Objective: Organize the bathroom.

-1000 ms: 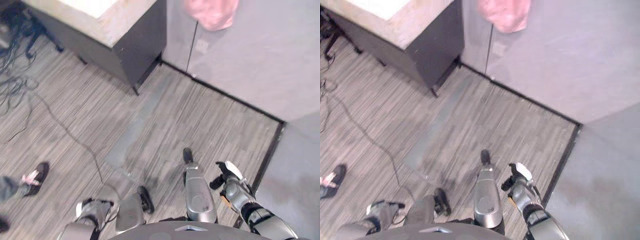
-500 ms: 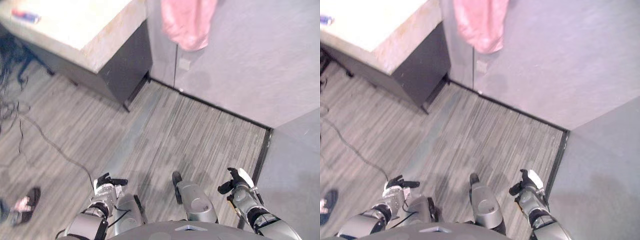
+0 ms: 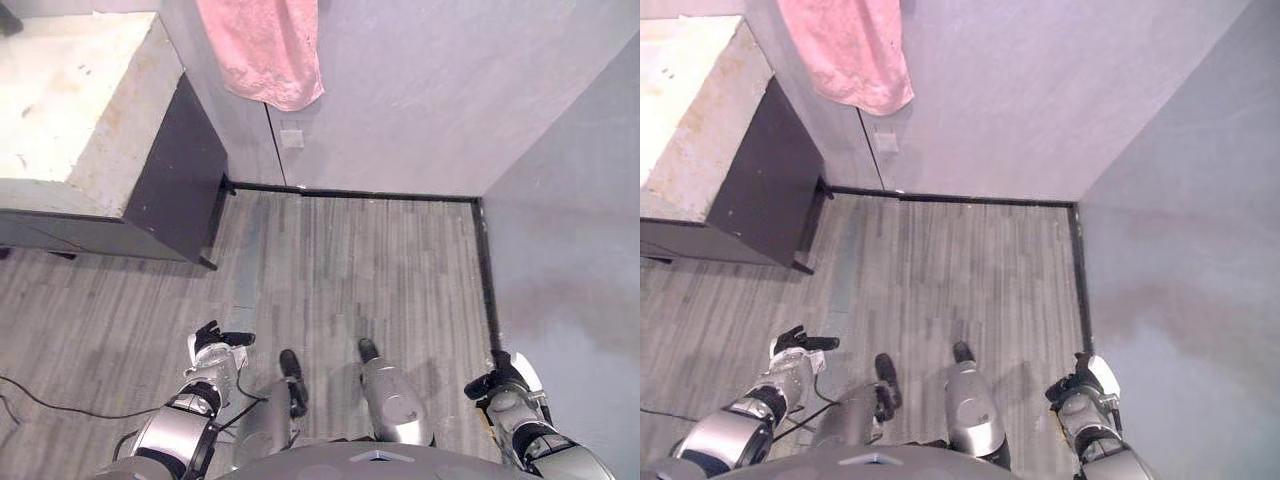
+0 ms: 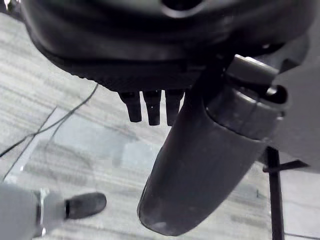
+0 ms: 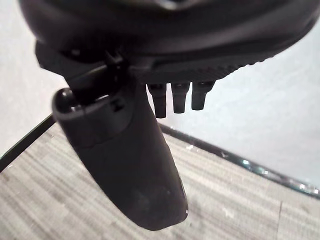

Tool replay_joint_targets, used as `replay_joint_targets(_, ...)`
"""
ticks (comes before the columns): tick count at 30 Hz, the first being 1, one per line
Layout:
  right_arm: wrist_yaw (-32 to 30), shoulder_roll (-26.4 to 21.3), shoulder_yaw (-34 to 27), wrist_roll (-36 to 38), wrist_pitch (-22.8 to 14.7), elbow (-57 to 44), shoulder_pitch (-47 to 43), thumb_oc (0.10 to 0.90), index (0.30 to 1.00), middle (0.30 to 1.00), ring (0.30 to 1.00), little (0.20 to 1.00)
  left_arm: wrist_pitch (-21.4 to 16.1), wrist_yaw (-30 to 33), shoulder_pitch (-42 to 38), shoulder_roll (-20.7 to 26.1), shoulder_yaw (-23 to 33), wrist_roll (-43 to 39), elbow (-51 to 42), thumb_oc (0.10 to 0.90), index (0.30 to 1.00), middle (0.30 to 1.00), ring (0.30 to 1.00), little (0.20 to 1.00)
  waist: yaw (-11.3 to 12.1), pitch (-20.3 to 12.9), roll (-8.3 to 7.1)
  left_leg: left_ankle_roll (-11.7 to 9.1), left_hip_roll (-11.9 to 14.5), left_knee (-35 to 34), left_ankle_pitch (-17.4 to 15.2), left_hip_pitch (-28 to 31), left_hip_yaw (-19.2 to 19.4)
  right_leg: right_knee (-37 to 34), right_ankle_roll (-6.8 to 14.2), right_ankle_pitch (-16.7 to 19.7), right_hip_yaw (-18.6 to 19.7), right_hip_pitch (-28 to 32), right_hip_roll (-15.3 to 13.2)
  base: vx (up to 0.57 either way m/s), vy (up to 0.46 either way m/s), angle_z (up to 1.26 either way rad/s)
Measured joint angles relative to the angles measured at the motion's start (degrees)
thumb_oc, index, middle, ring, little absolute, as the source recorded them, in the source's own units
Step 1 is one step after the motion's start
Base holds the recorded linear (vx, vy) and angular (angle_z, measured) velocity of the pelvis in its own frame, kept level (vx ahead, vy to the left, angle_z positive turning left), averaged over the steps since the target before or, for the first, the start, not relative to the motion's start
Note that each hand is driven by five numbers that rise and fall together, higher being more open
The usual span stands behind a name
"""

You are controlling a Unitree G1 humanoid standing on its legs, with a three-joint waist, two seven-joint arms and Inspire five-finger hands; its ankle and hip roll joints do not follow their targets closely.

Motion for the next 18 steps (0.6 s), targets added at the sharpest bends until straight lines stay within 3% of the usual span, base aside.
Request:
replay_joint_targets(1, 0.0, 0.0, 0.0, 0.0, 0.0, 0.0, 0.0, 0.8, 0.9, 0.9, 0.9, 0.9, 0.0, 0.0, 0.0, 0.0, 0.0, 0.0, 0.0, 0.8, 0.9, 0.9, 0.9, 0.9, 0.0, 0.0, 0.0, 0.0, 0.0, 0.0, 0.0, 0.0, 0.0, 0.0, 0.0, 0.0, 0.0, 0.0, 0.0, 0.08, 0.181, -0.31)
replay_joint_targets(2, 0.07, 1.02, -0.05, -0.07, -0.23, -0.23, 0.16, 0.8, 0.9, 0.9, 0.9, 0.9, 0.15, 0.43, 1.07, 0.41, 1.12, 0.0, 0.03, 0.8, 0.9, 0.9, 0.9, 0.9, 0.12, -0.05, 0.02, 1.14, -1.42, 0.57, -1.18, 0.8, 1.75, -1.77, -0.05, 2.14, -1.25, 0.93, -2.12, 0.12, 0.291, -0.37)
replay_joint_targets(3, 0.11, 2.13, -0.05, -0.18, -0.33, -0.21, 0.27, 0.8, 0.9, 0.9, 0.9, 0.9, 0.33, 0.81, 1.88, 0.7, 1.82, 0.01, 0.23, 0.8, 0.9, 0.9, 0.9, 0.9, 0.09, -0.07, -0.03, 2.25, -1.85, 2.18, -2.92, 0.87, 3.01, -3.97, 1.72, 3.85, -1.12, 2.16, -3.69, 0.13, 0.347, -0.58)
replay_joint_targets(4, 0.26, 2.88, -0.24, -0.83, -0.41, -0.47, 0.18, 0.8, 0.9, 0.9, 0.9, 0.9, 0.91, 1.0, 2.18, 0.84, 1.88, 0.03, 0.34, 0.8, 0.9, 0.9, 0.9, 0.9, 0.32, -0.1, -0.32, 2.52, -2.56, 3.06, -3.55, 1.17, 4.63, -4.55, 3.14, 7.28, -1.83, 1.77, -3.55, 0.17, 0.392, -0.94)
replay_joint_targets(5, 0.91, 3.55, -0.43, -2.05, -0.32, -1.6, -0.6, 0.8, 0.9, 0.9, 0.9, 0.9, 1.57, 1.49, 3.63, 1.26, 1.93, 0.0, -0.13, 0.8, 0.9, 0.9, 0.9, 0.9, 1.21, -0.07, -0.34, 3.44, -0.81, 3.4, -4.37, 1.29, 7.28, -3.09, 4.86, 9.66, -3.99, -0.5, -3.42, 0.08, 0.245, -1.5)
replay_joint_targets(7, 2.19, 3.87, -0.05, -5.03, -0.74, -4.5, -1.19, 0.8, 0.9, 0.9, 0.9, 0.9, 3.33, 1.81, 6.25, 1.01, 3.64, -0.1, 0.01, 0.8, 0.9, 0.9, 0.9, 0.9, 1.44, -0.12, -0.53, 4.0, 0.6, 2.96, -6.48, 3.09, 11.44, -1.36, 4.47, 14.51, -10.33, -2.27, -2.61, 0.02, 0.169, -1.51)
replay_joint_targets(8, 2.71, 3.81, 0.03, -5.23, -1.08, -4.48, -1.37, 0.8, 0.9, 0.9, 0.9, 0.9, 3.9, 1.82, 7.21, 0.93, 4.02, -0.04, 0.15, 0.8, 0.9, 0.9, 0.9, 0.9, 1.52, -0.24, -0.38, 4.07, 0.91, 1.94, -6.46, 3.9, 12.21, 0.12, 5.45, 14.04, -12.64, -2.8, -2.31, -0.02, 0.053, -0.66)
replay_joint_targets(9, 3.09, 3.69, 0.0, -5.21, -0.8, -4.32, -0.55, 0.8, 0.9, 0.9, 0.9, 0.9, 3.87, 1.82, 7.38, 0.8, 4.3, 0.0, -0.21, 0.8, 0.9, 0.9, 0.9, 0.9, 1.53, -1.09, 0.09, 4.01, 1.46, 0.74, -6.42, 4.19, 12.19, 3.34, 4.58, 10.41, -14.23, -3.62, -1.44, -0.02, 0.028, -0.23)
replay_joint_targets(11, 3.71, 3.59, 0.06, -5.19, 0.31, -4.19, 1.49, 0.8, 0.9, 0.9, 0.9, 0.9, 3.87, 1.89, 8.11, 0.97, 4.22, 0.15, -1.96, 0.8, 0.9, 0.9, 0.9, 0.9, 2.42, -3.66, 1.3, 0.23, 2.22, -4.72, -3.86, 3.86, 11.53, 11.01, 3.83, 4.0, -16.18, -5.23, 2.93, -0.04, 0.003, 0.1)
replay_joint_targets(12, 3.8, 3.64, 0.18, -5.23, 0.24, -4.02, 2.67, 0.8, 0.9, 0.9, 0.9, 0.9, 3.97, 1.96, 7.9, 1.47, 4.13, 0.21, -3.0, 0.8, 0.9, 0.9, 0.9, 0.9, 3.3, -5.01, 1.01, -2.79, 1.98, -9.15, -0.72, 5.0, 11.86, 10.82, 2.63, 0.81, -18.29, -3.75, 5.35, -0.08, -0.025, 0.06)
replay_joint_targets(14, 3.65, 4.04, 1.42, -5.62, 0.12, -3.88, 2.31, 0.8, 0.9, 0.9, 0.9, 0.9, 5.72, 2.37, 8.84, 3.11, 4.29, 0.1, -3.35, 0.8, 0.9, 0.9, 0.9, 0.9, 4.46, -6.28, -0.91, 0.83, 0.53, -12.06, 2.63, 5.48, 13.86, 7.85, 0.86, -3.21, -20.15, -0.44, 6.29, -0.09, -0.057, -0.28)
replay_joint_targets(16, 3.65, 4.05, 2.42, -7.24, -0.41, -3.56, 2.17, 0.8, 0.9, 0.9, 0.9, 0.9, 6.63, 2.57, 8.98, 3.64, 4.41, 0.04, -2.16, 0.8, 0.9, 0.9, 0.9, 0.9, 6.33, -7.1, -2.4, 1.21, -1.4, -11.87, 2.67, 5.45, 15.0, 0.63, -0.21, -4.03, -19.92, 3.6, 6.66, -0.09, -0.078, -0.3)
replay_joint_targets(17, 3.65, 3.68, 2.33, -7.22, -0.65, -3.03, 1.72, 0.8, 0.9, 0.9, 0.9, 0.9, 6.59, 2.55, 9.16, 3.02, 4.38, 0.04, -2.1, 0.8, 0.9, 0.9, 0.9, 0.9, 6.28, -6.6, -1.0, 1.6, -0.96, -11.86, 3.06, 5.42, 14.26, -1.4, 0.15, -3.31, -19.61, 4.65, 7.47, -0.07, -0.061, 0.08)
replay_joint_targets(18, 3.65, 3.69, 2.39, -7.2, -0.56, -2.84, 1.21, 0.8, 0.9, 0.9, 0.9, 0.9, 6.53, 2.54, 9.21, 2.91, 4.32, 0.05, -2.23, 0.8, 0.9, 0.9, 0.9, 0.9, 6.33, -6.69, -0.53, 1.85, -0.92, -11.85, 3.3, 5.36, 13.77, -2.01, 0.15, -3.31, -19.42, 5.03, 7.79, -0.06, -0.07, 0.25)
